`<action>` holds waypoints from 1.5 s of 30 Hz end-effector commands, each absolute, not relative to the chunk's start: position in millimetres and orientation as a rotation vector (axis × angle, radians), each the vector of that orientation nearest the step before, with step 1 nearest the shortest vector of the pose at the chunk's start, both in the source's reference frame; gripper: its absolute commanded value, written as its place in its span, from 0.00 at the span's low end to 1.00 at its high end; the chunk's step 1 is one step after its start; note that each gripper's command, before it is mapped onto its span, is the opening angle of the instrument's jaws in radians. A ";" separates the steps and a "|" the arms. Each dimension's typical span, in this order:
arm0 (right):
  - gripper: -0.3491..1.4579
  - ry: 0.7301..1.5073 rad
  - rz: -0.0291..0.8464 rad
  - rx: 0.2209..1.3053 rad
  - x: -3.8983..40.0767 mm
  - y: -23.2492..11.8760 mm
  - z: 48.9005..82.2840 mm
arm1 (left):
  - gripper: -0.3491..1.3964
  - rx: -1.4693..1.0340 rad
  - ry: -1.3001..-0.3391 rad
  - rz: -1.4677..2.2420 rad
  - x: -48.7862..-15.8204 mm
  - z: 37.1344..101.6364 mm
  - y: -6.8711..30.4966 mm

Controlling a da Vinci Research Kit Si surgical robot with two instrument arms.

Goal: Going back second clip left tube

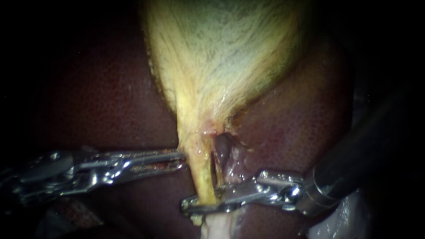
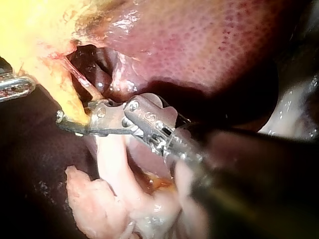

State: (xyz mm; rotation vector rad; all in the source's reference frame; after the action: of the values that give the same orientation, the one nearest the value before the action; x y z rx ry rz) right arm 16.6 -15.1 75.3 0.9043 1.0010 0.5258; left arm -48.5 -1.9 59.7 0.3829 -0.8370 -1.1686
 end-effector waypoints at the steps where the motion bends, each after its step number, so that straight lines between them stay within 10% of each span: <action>1: 0.00 1.001 0.526 0.905 16.7 -15.1 75.3 | 0.08 0.383 -0.837 -1.168 -48.5 59.7 -1.9; 7: 0.00 1.005 0.517 0.898 17.0 -15.1 75.3 | 0.08 0.383 -0.838 -1.168 -48.5 59.7 -1.9; 13: 0.37 1.065 0.475 0.874 17.6 -15.2 75.3 | 0.08 0.383 -0.838 -1.168 -48.5 59.7 -1.9; 18: 0.47 1.159 0.308 0.756 18.2 -15.0 75.3 | 0.08 0.384 -0.838 -1.168 -48.4 59.7 -2.0; 45: 0.52 1.217 0.162 0.657 17.2 -16.4 73.8 | 0.08 0.385 -0.838 -1.167 -48.2 59.6 -2.0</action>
State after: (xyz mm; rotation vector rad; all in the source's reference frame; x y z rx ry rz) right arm 17.2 -16.4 73.7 0.6592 1.2172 0.1610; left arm -48.2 -2.0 59.6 0.3838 -0.8377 -1.1672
